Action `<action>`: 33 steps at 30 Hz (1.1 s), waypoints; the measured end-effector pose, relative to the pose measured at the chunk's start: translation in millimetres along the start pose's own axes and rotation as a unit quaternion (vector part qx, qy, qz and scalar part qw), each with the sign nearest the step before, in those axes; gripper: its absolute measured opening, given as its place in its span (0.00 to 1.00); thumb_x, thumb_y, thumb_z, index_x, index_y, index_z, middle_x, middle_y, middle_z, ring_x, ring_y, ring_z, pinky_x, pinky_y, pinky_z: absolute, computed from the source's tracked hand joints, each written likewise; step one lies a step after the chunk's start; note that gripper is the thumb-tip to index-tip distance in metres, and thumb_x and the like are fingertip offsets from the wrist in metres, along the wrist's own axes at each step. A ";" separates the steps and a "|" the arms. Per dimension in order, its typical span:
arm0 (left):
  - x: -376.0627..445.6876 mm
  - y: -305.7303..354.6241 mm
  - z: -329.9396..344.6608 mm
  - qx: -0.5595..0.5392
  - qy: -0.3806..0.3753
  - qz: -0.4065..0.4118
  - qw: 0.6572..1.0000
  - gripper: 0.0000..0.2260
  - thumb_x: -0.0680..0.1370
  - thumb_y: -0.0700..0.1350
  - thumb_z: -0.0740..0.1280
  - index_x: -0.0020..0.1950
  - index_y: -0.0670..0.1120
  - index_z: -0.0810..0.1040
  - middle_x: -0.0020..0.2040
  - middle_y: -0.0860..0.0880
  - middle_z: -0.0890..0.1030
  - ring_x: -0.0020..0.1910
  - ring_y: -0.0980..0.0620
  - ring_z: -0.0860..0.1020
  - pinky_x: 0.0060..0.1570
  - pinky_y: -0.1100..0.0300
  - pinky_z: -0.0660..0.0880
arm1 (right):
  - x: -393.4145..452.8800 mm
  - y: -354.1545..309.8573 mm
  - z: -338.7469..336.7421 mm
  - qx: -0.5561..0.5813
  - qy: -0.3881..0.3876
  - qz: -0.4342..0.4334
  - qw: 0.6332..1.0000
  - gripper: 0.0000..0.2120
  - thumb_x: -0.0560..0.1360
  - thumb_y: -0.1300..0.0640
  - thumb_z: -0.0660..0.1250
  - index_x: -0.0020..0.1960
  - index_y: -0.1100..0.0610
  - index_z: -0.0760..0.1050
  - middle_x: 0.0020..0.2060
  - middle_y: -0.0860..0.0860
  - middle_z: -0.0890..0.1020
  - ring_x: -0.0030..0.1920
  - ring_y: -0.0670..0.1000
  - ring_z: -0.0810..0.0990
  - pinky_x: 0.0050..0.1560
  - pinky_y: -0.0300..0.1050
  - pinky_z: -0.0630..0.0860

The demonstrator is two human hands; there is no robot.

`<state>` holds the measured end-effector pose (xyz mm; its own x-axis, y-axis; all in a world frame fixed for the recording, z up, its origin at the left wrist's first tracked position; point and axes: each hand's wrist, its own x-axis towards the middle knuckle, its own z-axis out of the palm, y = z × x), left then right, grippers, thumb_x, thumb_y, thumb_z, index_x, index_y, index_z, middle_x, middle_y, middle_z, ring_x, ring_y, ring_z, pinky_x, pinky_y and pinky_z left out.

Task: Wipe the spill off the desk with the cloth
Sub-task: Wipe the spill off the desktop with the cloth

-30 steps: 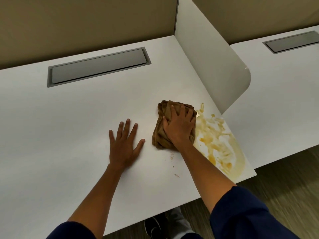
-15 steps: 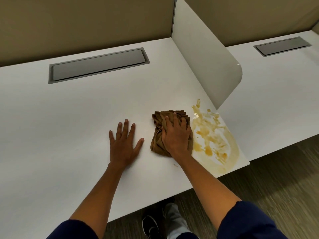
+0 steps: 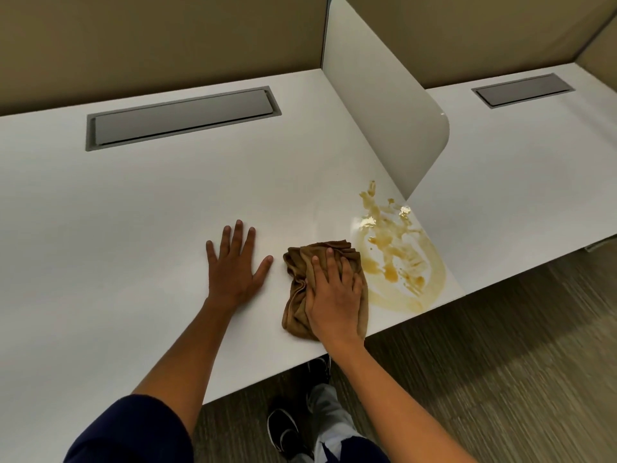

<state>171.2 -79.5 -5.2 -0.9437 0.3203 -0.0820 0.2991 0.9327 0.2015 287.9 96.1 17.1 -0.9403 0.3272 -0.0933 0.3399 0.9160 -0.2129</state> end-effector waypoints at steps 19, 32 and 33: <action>48.5 -5.8 -1.8 0.006 0.007 0.018 1.000 0.37 0.78 0.69 0.42 0.82 0.50 0.47 0.83 0.48 0.44 0.81 0.47 0.43 0.78 0.39 0.43 | 42.4 -0.6 9.0 0.029 0.087 0.017 0.996 0.25 0.79 0.52 0.59 0.76 0.50 0.65 0.77 0.52 0.63 0.77 0.61 0.59 0.74 0.68 0.56; 72.7 -5.1 1.5 0.016 0.015 0.022 1.000 0.36 0.79 0.69 0.43 0.82 0.51 0.46 0.83 0.49 0.44 0.82 0.48 0.43 0.78 0.39 0.43 | 120.2 -7.5 2.5 0.074 0.120 0.040 0.989 0.24 0.80 0.55 0.61 0.76 0.52 0.65 0.76 0.50 0.67 0.76 0.62 0.63 0.71 0.70 0.59; 72.6 -5.3 1.4 0.017 0.014 0.021 1.000 0.36 0.79 0.69 0.43 0.82 0.51 0.46 0.83 0.49 0.44 0.82 0.48 0.43 0.78 0.39 0.43 | 125.2 -8.0 2.2 0.077 0.123 0.042 0.989 0.24 0.80 0.55 0.61 0.76 0.52 0.65 0.75 0.50 0.67 0.76 0.61 0.63 0.72 0.69 0.59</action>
<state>101.3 -60.9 -13.6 -0.9336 0.3552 -0.0471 0.3429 0.9238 0.1702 167.5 129.2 4.9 -0.8780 0.4639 0.1182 0.3968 0.8433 -0.3624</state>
